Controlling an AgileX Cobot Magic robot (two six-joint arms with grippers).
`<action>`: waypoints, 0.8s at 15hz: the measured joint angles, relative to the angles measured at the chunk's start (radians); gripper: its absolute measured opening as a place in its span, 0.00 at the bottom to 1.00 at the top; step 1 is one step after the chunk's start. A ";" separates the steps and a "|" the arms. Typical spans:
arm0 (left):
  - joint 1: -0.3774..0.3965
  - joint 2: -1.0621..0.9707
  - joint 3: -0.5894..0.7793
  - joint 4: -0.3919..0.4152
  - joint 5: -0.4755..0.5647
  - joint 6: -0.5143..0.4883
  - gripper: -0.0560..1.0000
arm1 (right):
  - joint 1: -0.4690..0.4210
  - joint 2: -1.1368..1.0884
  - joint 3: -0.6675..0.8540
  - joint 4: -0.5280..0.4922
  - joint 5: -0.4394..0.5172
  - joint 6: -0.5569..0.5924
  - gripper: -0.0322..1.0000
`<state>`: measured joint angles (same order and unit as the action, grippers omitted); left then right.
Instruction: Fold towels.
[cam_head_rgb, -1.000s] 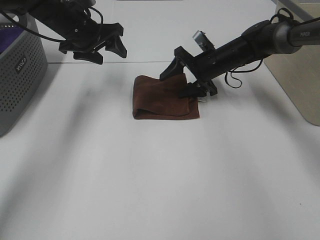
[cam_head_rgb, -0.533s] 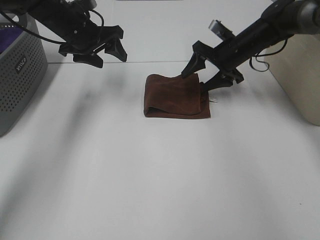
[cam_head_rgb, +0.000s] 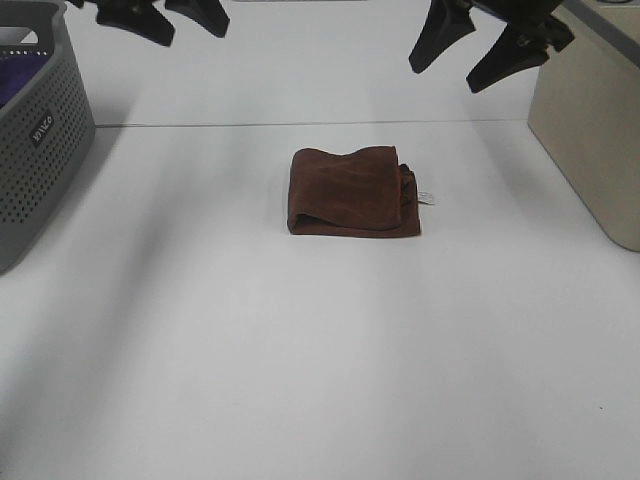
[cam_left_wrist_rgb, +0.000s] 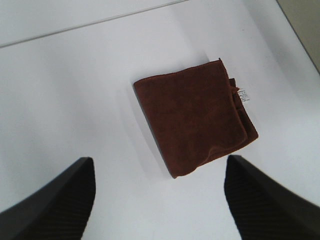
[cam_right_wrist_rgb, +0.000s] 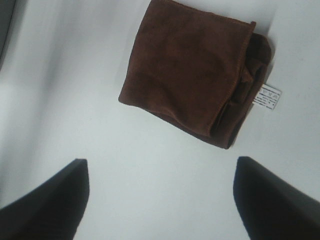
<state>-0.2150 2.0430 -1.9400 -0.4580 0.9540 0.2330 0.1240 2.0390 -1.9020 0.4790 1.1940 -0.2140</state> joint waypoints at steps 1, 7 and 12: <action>0.000 -0.044 0.000 0.035 0.031 -0.001 0.69 | 0.002 -0.044 0.001 -0.024 0.011 0.014 0.78; 0.000 -0.278 0.027 0.370 0.252 -0.199 0.69 | 0.002 -0.344 0.216 -0.132 0.014 0.028 0.78; 0.000 -0.609 0.376 0.458 0.256 -0.270 0.69 | 0.002 -0.677 0.594 -0.218 -0.034 0.038 0.78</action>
<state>-0.2150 1.4340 -1.5640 0.0000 1.2100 -0.0370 0.1260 1.3620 -1.3080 0.2610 1.1600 -0.1760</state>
